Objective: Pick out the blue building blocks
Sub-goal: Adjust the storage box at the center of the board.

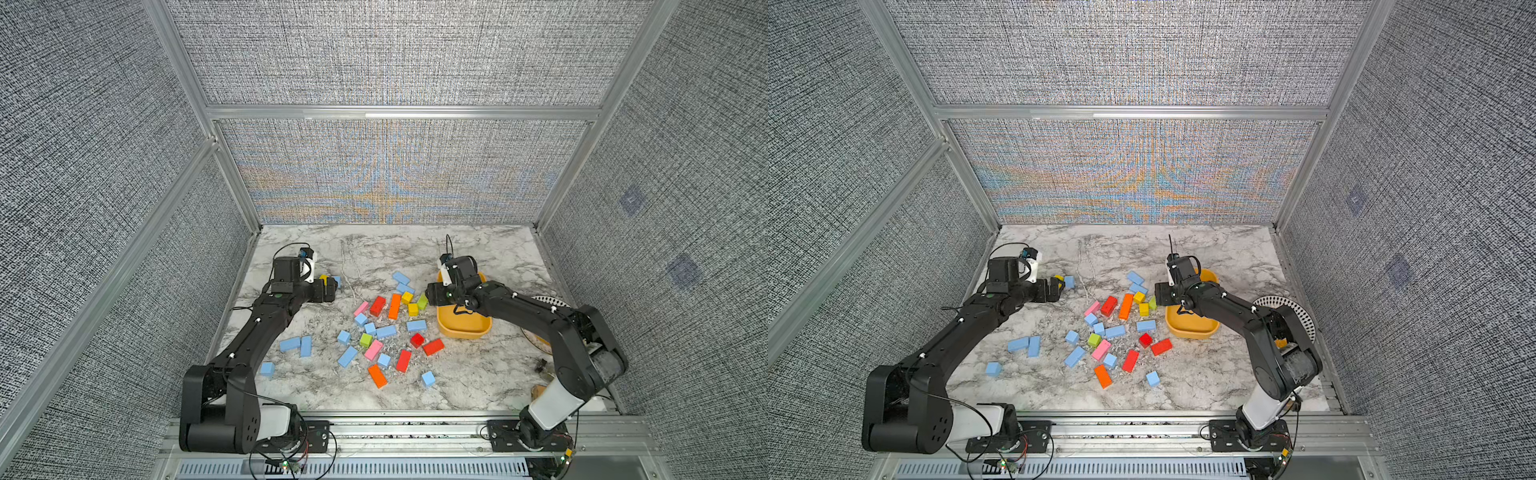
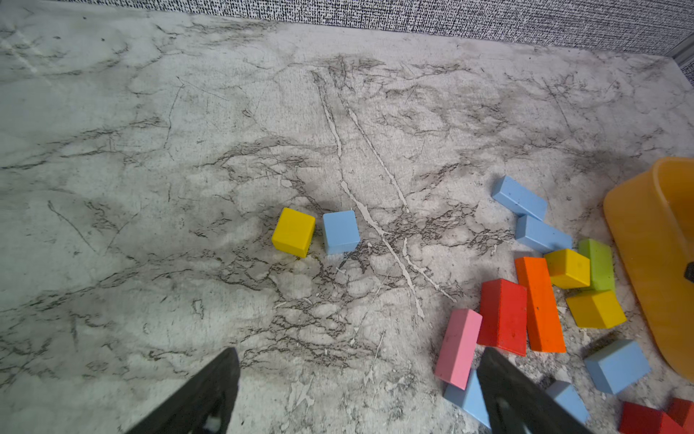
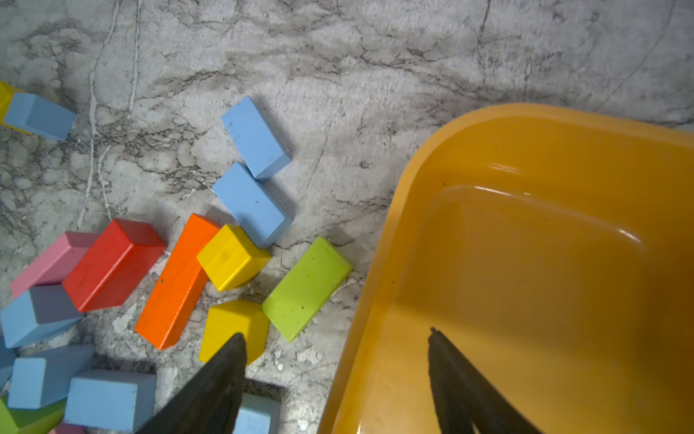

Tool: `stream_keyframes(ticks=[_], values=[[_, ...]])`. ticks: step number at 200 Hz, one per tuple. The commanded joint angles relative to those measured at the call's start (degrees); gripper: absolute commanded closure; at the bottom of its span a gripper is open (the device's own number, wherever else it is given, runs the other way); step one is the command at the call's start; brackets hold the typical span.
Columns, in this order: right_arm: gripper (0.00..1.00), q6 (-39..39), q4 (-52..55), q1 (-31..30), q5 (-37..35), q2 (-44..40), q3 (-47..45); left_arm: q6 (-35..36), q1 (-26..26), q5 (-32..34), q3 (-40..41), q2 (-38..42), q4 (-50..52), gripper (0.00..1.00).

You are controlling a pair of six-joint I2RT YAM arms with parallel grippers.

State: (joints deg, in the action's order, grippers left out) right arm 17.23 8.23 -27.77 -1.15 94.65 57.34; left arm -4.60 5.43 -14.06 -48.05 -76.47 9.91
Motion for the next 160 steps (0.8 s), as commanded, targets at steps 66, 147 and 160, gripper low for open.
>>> stream_keyframes(ticks=[66,147,160], values=[[0.28,1.45,4.23,-0.21,-3.65,-3.44,-5.56,-0.67,-0.04,-1.70,1.11,-0.17,-2.71,0.00],[0.32,-2.42,9.32,-2.98,-7.04,-5.49,4.33,-0.15,-0.12,-3.34,0.93,0.09,-2.35,0.00],[0.35,-4.18,8.06,-3.57,-5.53,-3.67,7.27,0.01,-0.22,-4.69,1.05,0.41,-2.35,0.00]])
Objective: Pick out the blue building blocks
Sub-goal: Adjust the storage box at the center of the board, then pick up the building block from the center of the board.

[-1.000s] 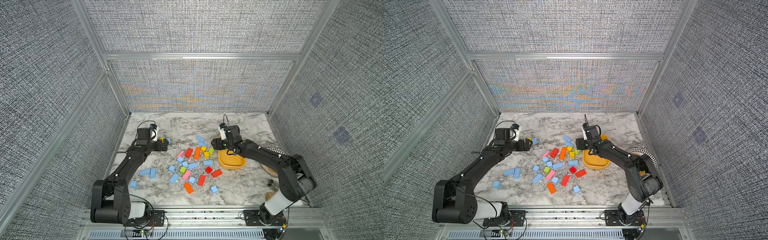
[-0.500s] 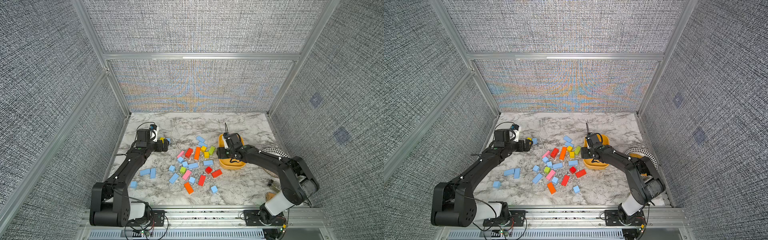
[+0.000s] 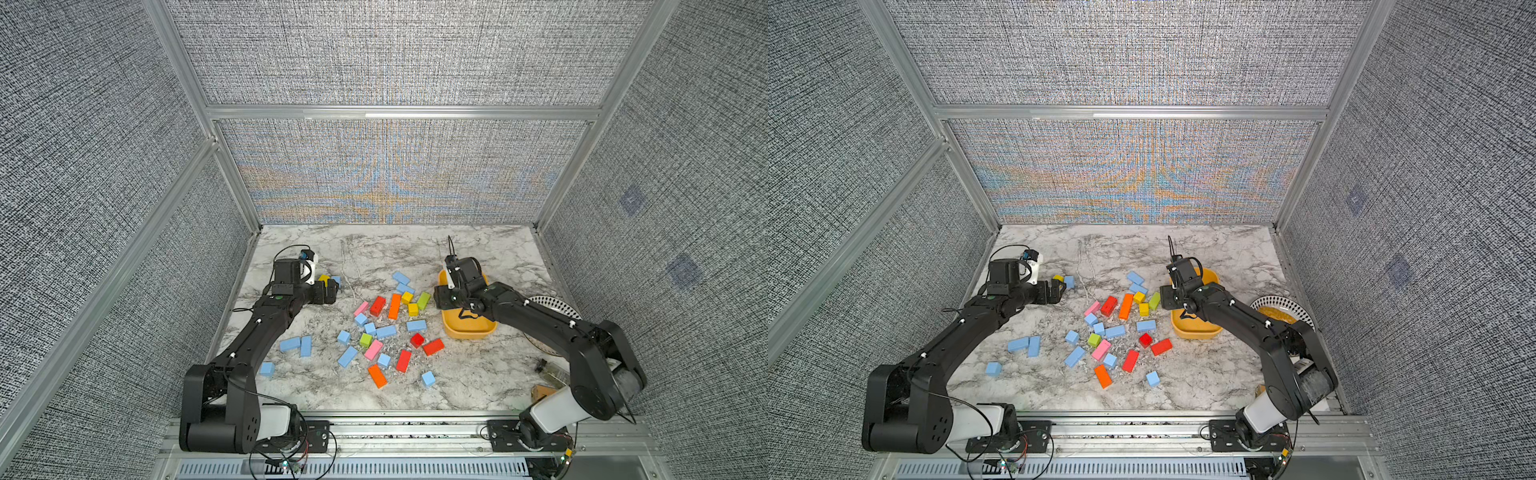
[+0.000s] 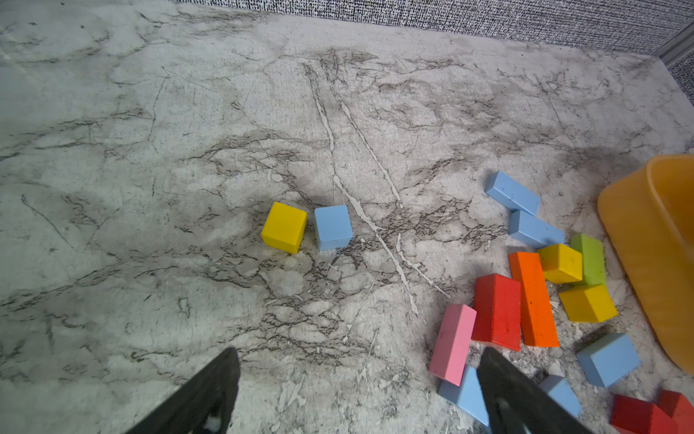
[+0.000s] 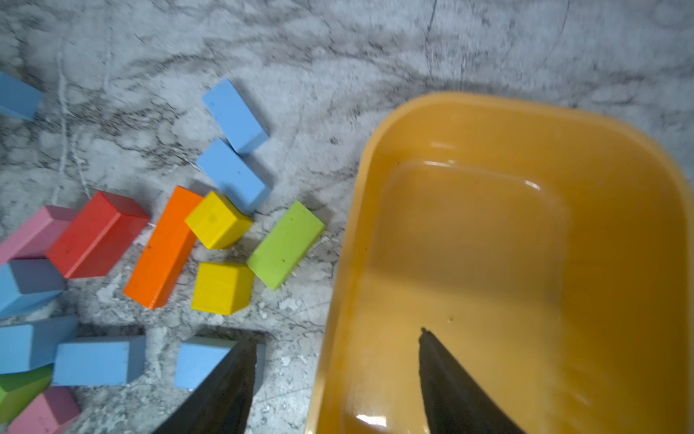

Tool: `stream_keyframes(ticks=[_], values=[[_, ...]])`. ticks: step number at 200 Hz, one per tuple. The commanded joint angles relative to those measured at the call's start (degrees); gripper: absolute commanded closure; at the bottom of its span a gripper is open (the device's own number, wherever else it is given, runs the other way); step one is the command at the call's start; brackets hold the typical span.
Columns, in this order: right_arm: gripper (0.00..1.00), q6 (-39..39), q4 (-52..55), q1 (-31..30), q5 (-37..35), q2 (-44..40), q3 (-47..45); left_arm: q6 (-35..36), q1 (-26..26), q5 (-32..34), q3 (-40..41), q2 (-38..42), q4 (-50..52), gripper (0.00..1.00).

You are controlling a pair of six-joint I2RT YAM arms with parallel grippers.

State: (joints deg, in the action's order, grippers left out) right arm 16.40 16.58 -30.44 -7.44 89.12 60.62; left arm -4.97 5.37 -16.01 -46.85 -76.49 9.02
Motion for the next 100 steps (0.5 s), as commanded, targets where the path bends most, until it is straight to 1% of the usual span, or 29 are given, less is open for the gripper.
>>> stream_keyframes(ticks=[1,21,32,53,86,100], values=[[0.35,-3.50,-0.39,-0.92,0.98,2.12,4.16,0.43,-0.13,-2.86,-0.12,0.40,-1.46,0.00],[0.38,-6.45,-2.38,-1.84,3.71,6.80,9.20,2.02,-0.64,-5.54,0.02,1.54,-1.28,0.00],[0.42,-8.54,-3.09,-2.32,5.14,9.87,12.42,2.16,-1.09,-5.67,0.02,2.16,-1.20,0.00],[0.46,-10.67,-3.40,-2.64,7.30,16.87,18.71,1.72,-2.62,-5.57,0.08,2.78,-1.19,0.00],[0.47,-11.39,-3.60,-2.70,8.54,27.11,28.06,1.55,-4.72,-6.05,0.62,3.12,-1.46,0.00],[0.46,-11.56,-3.28,-2.70,7.62,30.85,31.71,1.54,-5.36,-6.22,0.70,3.09,-1.46,0.00]])
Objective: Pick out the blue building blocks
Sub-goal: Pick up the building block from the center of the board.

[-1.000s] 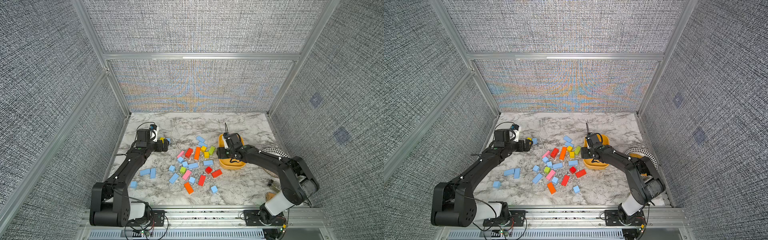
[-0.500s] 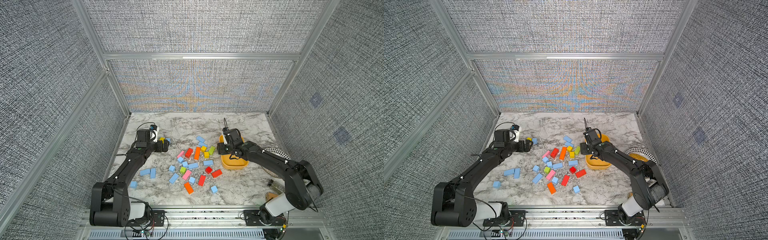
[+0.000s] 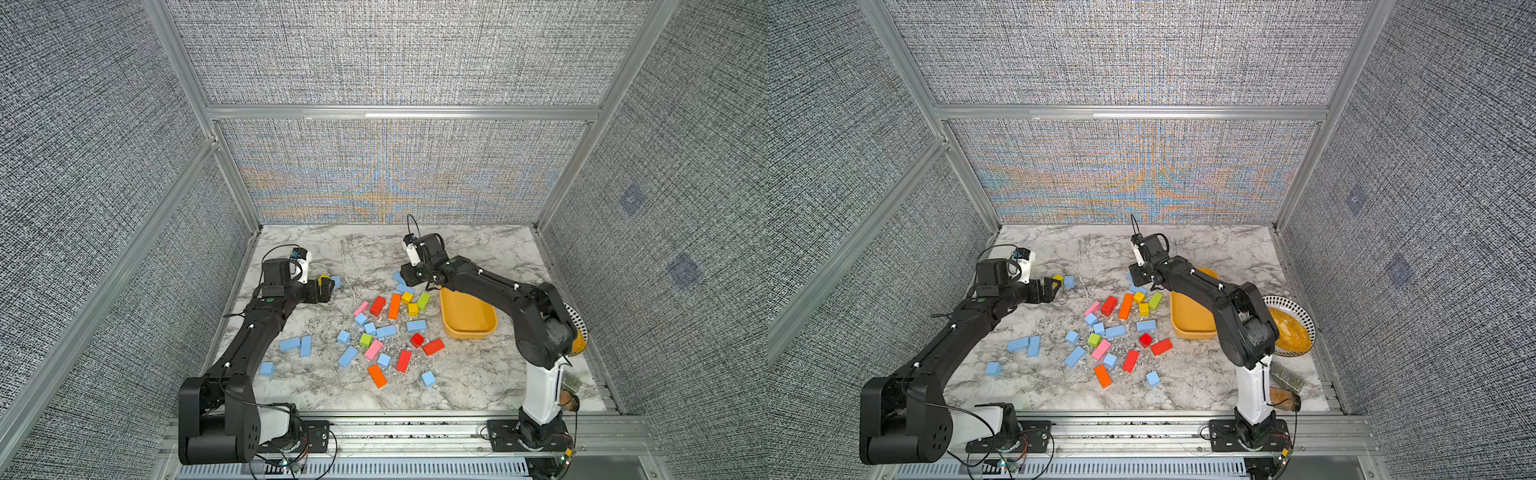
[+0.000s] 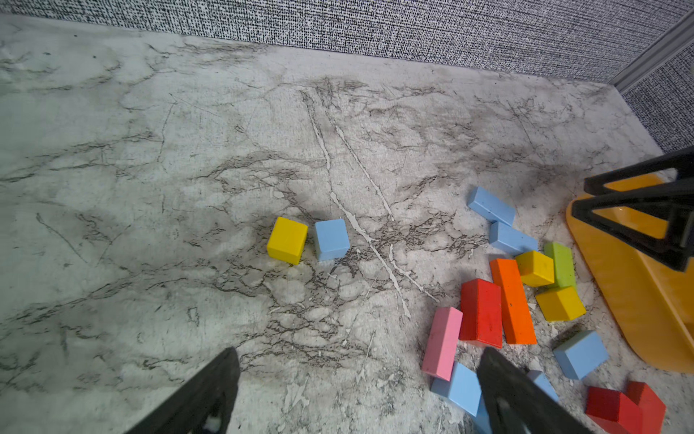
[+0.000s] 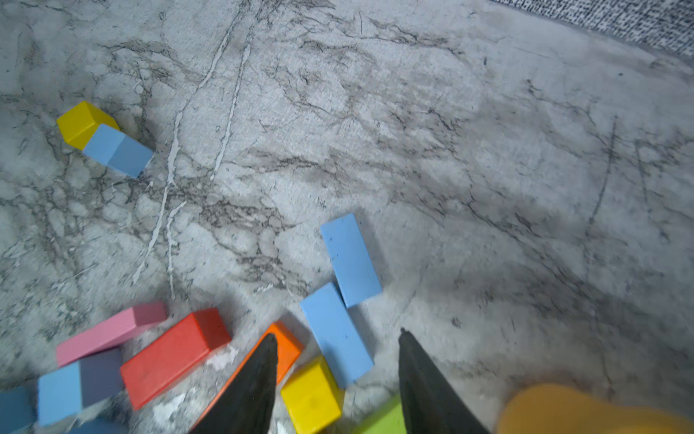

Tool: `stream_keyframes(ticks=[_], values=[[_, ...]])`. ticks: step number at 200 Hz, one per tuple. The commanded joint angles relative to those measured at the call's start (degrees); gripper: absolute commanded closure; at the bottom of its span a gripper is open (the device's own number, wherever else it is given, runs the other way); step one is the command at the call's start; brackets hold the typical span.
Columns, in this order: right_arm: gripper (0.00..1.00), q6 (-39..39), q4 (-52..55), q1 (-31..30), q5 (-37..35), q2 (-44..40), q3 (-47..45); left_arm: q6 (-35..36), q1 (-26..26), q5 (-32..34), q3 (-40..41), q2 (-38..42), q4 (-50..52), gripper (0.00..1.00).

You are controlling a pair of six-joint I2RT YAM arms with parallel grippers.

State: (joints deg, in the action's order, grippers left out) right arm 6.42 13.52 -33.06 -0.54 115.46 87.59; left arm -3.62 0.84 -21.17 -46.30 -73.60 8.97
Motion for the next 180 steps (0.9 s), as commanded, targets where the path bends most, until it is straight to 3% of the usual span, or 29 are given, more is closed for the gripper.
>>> stream_keyframes(ticks=[1,54,110,139,180], values=[[0.46,-1.58,-0.23,-0.12,0.62,4.82,4.94,0.19,-0.88,-1.06,0.12,0.21,-1.41,0.00],[0.44,-2.80,4.04,0.10,0.55,16.03,15.63,0.10,-2.06,-1.26,-0.11,-0.98,-0.36,0.00],[0.45,-2.05,5.73,0.10,1.06,19.59,17.24,-0.67,-2.16,-2.58,-0.10,-2.21,-0.36,0.00],[0.49,-1.50,5.63,0.18,0.41,20.01,15.95,-1.12,-2.21,-3.08,0.24,-2.99,-0.78,0.00],[0.65,-1.14,5.60,0.28,-0.26,19.60,15.07,-1.25,-2.21,-3.50,0.55,-3.39,-1.23,0.00]])
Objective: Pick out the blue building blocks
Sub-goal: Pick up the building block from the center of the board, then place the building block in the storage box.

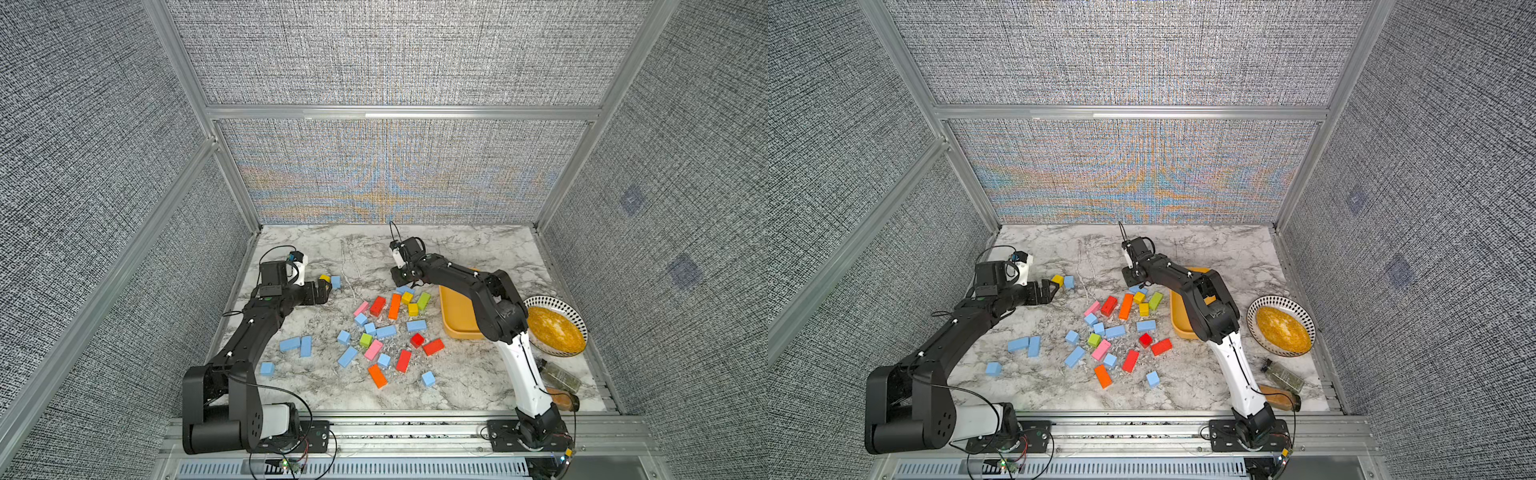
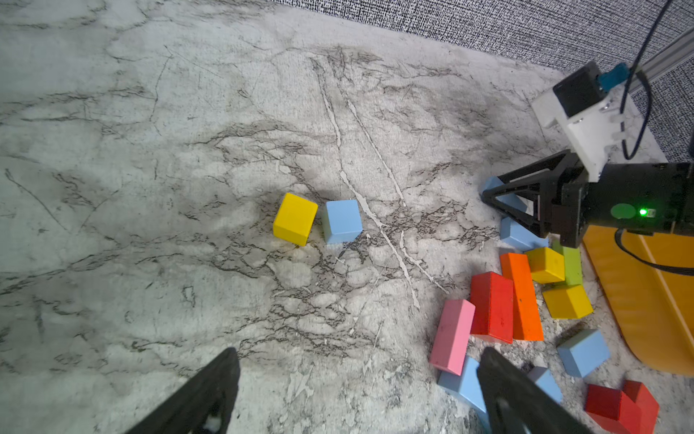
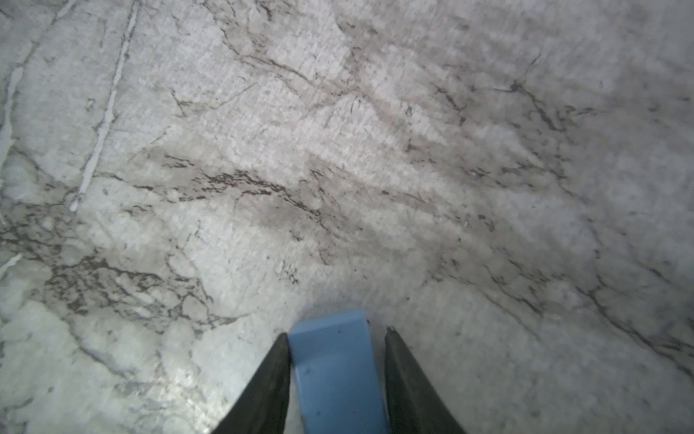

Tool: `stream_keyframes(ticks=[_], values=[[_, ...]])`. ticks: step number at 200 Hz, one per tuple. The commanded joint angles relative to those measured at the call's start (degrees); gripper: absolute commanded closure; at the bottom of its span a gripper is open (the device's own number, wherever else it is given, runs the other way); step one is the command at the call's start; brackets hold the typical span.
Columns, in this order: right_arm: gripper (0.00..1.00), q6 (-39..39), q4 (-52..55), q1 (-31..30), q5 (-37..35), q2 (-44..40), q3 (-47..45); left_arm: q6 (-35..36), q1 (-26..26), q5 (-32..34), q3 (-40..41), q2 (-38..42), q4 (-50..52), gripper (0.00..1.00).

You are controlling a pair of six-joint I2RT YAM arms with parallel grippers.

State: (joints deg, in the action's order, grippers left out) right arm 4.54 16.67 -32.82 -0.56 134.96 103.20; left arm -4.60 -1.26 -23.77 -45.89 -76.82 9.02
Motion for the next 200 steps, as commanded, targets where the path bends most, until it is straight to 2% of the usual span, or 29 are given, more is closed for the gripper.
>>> stream_keyframes(ticks=[1,35,100,147,200], values=[[0.65,0.74,2.43,0.03,-0.23,0.08,-0.54,-0.25,-0.09,-0.96,0.16,-0.18,-1.28,0.00],[0.74,0.73,1.40,0.04,-1.34,-2.42,-1.07,0.34,-0.10,-2.61,0.71,-0.52,-1.79,0.00],[0.78,3.47,-2.88,0.52,-4.26,-15.37,-9.45,-2.25,0.93,-12.02,3.26,0.49,-6.54,0.00],[0.79,6.41,-2.73,2.31,-3.64,-26.22,-17.55,-2.75,3.74,-12.77,3.79,0.88,-7.68,0.00],[0.79,9.99,-0.53,9.52,0.26,-37.78,-29.12,-5.57,7.30,-12.03,3.88,-1.78,-9.10,0.00]])
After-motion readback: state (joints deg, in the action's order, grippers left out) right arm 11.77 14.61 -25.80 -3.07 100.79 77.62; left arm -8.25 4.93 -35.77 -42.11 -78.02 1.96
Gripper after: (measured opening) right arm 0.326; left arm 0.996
